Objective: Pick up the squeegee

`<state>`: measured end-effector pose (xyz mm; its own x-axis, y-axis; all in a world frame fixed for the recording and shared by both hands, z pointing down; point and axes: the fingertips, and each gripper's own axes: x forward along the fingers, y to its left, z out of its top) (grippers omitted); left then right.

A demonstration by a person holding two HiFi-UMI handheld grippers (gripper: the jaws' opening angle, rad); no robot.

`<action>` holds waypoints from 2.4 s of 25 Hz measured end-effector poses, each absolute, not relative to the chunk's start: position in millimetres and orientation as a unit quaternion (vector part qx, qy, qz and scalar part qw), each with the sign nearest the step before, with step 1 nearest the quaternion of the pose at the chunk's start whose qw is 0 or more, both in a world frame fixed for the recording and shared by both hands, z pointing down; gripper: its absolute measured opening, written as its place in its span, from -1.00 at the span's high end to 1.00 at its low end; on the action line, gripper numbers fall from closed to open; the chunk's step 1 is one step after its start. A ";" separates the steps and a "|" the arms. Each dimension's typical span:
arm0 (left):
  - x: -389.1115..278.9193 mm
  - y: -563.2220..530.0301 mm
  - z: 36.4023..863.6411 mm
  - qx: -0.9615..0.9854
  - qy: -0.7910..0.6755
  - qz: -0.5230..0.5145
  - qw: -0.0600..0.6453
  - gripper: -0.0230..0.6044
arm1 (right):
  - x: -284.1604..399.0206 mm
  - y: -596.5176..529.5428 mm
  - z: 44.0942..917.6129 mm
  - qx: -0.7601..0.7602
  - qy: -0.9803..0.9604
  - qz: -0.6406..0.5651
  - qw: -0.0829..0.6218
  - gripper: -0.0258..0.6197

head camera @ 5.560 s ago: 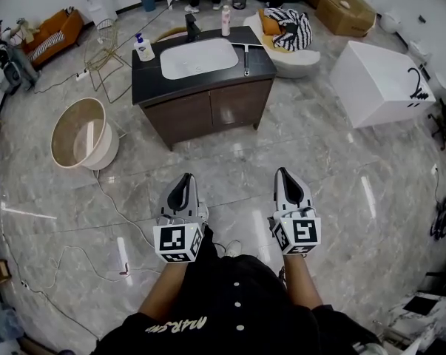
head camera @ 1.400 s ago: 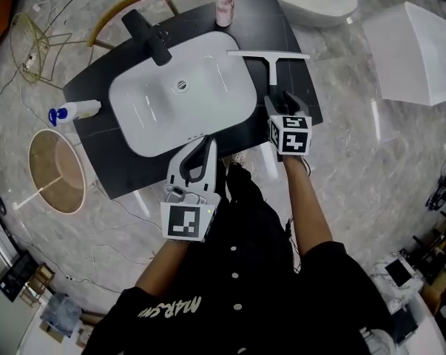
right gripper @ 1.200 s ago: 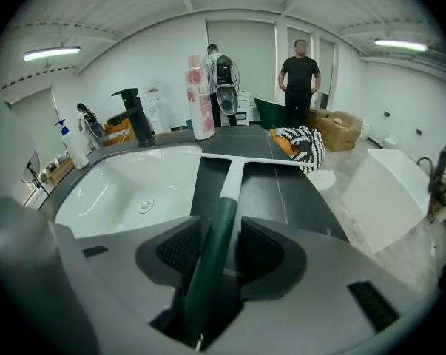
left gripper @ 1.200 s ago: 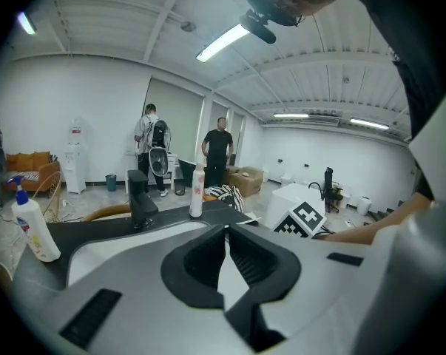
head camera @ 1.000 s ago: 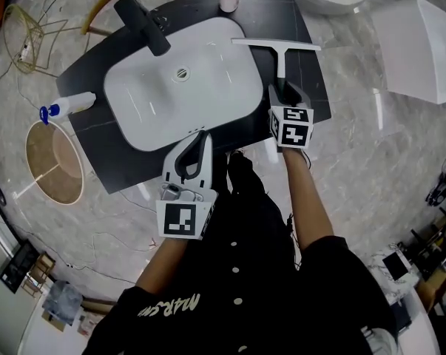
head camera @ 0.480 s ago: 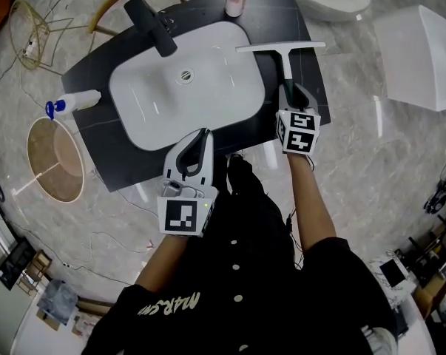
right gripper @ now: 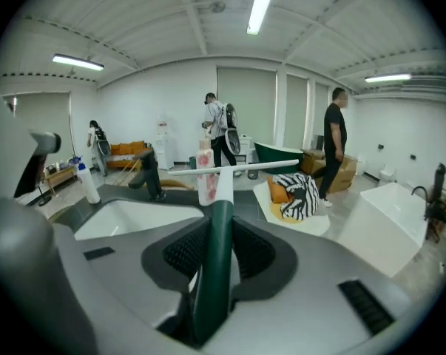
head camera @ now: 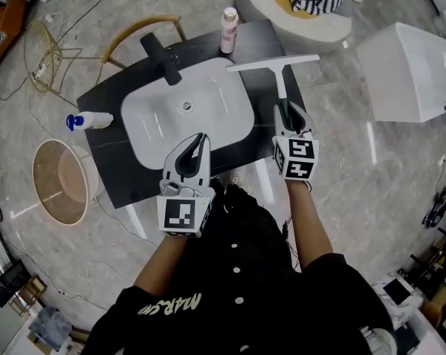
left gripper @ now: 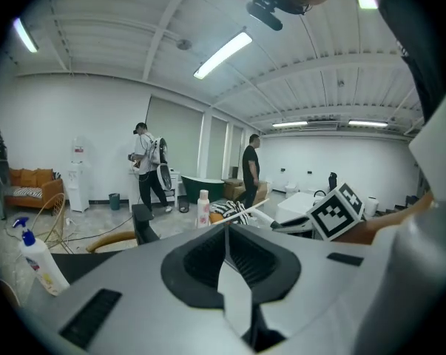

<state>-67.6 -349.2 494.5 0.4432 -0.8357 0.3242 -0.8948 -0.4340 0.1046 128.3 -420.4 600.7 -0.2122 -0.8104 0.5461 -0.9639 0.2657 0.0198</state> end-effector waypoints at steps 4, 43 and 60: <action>-70.1 -359.2 462.4 0.844 -0.519 0.092 0.102 0.86 | 120.4 -419.5 529.7 0.587 -0.779 0.129 0.177 0.64; -97.7 -401.7 326.8 0.832 -0.554 0.006 -0.022 0.86 | 97.3 -397.8 315.5 0.585 -0.809 -0.040 -0.047 0.64; -91.8 -387.1 323.2 0.834 -0.551 0.005 -0.016 0.86 | 92.1 -394.5 315.3 0.576 -0.816 -0.038 -0.032 0.64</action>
<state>-91.8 -387.1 323.2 0.3931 -0.9194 -0.0092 -0.9191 -0.3927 -0.0319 92.1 -394.5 315.3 -0.3351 -0.9373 -0.0953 -0.9421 0.3343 0.0253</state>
